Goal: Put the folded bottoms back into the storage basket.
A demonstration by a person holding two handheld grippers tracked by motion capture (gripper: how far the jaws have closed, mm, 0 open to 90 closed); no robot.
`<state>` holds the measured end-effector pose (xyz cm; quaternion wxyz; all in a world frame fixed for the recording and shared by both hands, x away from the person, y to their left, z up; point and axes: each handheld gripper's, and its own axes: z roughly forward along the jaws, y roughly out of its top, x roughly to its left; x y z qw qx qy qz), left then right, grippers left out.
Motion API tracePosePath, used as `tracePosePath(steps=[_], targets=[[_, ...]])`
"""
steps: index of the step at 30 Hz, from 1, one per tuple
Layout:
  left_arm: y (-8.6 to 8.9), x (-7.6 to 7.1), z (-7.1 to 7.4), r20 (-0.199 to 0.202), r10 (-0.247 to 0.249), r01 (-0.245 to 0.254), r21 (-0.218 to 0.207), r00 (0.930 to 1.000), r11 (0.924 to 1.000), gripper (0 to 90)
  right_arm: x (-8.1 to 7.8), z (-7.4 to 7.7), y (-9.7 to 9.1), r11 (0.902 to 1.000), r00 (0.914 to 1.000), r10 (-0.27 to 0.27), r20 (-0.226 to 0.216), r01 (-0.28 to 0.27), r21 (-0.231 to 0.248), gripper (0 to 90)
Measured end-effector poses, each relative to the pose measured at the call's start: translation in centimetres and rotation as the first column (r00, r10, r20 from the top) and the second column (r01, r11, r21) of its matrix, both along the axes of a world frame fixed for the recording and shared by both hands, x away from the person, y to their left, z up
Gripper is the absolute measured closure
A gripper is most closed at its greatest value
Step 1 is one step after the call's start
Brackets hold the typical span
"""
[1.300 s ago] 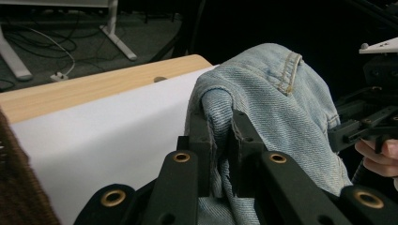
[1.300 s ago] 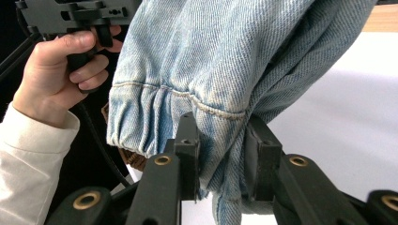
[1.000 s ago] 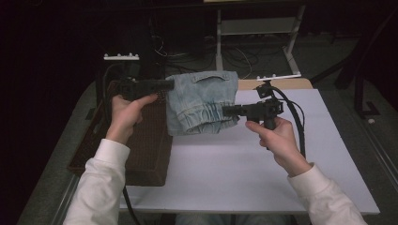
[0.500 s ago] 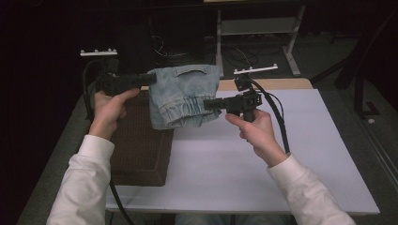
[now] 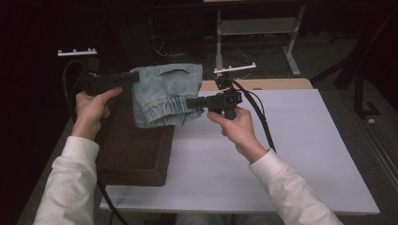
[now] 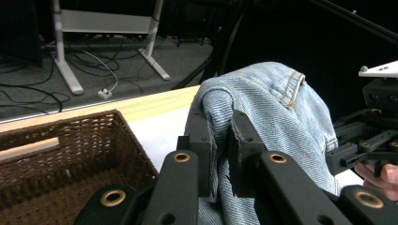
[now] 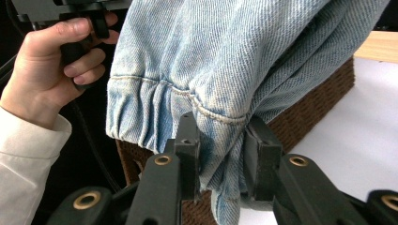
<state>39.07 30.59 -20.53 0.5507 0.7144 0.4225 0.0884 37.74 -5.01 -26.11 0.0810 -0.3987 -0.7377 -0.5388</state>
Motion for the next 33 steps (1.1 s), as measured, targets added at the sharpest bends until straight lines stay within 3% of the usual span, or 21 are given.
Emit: tracePosePath(steps=[6, 33], targets=[[0.9, -0.2, -0.3, 0.001, 0.028, -0.028, 0.018, 0.9996, 0.9994, 81.2, 0.2, -0.3, 1.4, 0.9999, 0.9999, 0.013, -0.004, -0.013, -0.006, 69.6], [5.2, 0.7, -2.7, -0.054, 0.124, -0.124, 0.003, 0.9908, 0.9923, 81.2, 1.4, -2.4, 6.5, 0.9991, 0.9994, 0.03, 0.015, -0.03, -0.029, 69.6]])
